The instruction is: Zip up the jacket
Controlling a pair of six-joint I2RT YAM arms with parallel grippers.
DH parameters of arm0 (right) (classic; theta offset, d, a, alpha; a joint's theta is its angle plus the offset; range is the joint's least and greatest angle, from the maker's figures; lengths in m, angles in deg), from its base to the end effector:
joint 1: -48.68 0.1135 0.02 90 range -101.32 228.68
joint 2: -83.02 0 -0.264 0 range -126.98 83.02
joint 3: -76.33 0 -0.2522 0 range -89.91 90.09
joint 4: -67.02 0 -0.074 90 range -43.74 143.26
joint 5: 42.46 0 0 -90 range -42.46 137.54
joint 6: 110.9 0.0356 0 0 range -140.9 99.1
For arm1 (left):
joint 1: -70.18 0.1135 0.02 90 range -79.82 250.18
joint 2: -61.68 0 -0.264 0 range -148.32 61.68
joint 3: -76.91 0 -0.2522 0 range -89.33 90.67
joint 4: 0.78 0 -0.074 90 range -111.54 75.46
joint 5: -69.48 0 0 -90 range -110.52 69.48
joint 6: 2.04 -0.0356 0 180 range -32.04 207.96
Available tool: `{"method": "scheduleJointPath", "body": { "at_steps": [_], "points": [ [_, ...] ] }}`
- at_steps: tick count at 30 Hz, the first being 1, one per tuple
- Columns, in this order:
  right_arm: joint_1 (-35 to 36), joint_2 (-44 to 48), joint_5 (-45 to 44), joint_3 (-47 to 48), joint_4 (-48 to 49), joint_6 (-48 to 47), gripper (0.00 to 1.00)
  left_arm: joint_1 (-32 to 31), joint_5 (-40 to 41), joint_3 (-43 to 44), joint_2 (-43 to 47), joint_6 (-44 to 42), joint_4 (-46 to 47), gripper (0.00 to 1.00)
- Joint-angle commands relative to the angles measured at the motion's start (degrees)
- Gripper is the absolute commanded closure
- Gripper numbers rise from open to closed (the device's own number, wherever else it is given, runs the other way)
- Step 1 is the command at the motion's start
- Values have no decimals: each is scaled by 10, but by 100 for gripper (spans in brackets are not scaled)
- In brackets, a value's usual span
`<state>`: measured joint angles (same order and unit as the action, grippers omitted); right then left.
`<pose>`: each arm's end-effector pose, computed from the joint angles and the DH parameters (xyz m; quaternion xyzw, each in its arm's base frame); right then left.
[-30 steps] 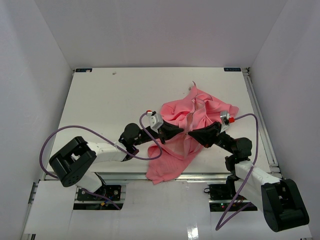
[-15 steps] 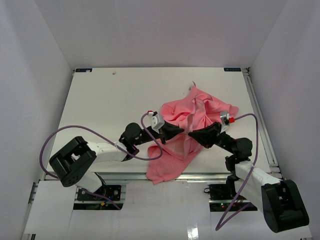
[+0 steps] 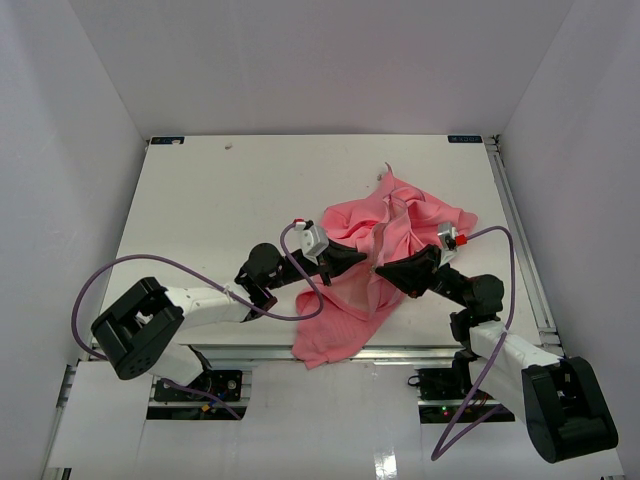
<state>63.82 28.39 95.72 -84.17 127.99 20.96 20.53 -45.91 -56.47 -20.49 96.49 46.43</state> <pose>0.1489 0.0678 0.2262 -0.2245 0.5516 0.5596 0.5763 0.1782 -0.2333 0.2499 0.3759 0.5171 -0.4890 0.5934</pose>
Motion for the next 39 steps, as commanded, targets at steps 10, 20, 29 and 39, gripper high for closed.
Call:
{"method": "scheduleJointPath", "body": {
  "at_steps": [10, 20, 29, 39],
  "points": [
    [2, 3, -3, 21, 315, 6, 92, -5, -3, 13, 16, -12, 20, 100],
    [2, 3, -9, 24, 314, 4, 92, -8, -5, 7, 12, -22, 21, 100],
    [2, 5, -11, 23, 312, 3, 92, -9, -5, 5, 11, -30, 16, 100],
    [2, 5, -12, 22, 311, 3, 92, -9, -2, -4, 12, -40, 18, 100]
  ]
}}
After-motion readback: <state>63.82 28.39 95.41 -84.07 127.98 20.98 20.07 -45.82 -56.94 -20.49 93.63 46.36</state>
